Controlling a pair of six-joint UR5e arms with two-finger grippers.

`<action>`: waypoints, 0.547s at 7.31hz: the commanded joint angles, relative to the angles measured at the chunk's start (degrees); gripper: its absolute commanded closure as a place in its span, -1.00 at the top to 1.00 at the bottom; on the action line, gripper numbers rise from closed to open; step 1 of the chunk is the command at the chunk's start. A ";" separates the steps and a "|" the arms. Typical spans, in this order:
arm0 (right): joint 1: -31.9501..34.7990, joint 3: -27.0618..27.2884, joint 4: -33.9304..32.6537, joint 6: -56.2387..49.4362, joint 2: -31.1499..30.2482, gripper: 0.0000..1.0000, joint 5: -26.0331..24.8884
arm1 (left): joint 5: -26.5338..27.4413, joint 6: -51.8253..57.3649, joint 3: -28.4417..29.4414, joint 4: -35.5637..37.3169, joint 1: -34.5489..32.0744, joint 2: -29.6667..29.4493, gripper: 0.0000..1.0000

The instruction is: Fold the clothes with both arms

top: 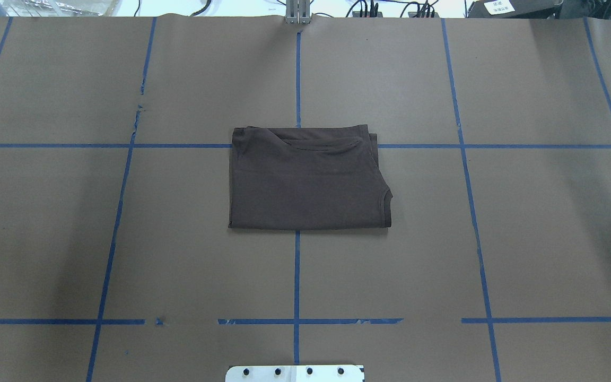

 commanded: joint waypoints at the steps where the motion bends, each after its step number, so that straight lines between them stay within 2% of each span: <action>1: -0.89 -0.09 0.00 0.08 0.00 1.00 -0.17 | 0.17 0.12 0.04 0.00 0.09 0.01 1.00; 4: -1.86 -0.53 0.00 -0.01 0.08 1.00 -0.26 | 0.43 0.20 0.12 -0.53 0.09 0.01 1.00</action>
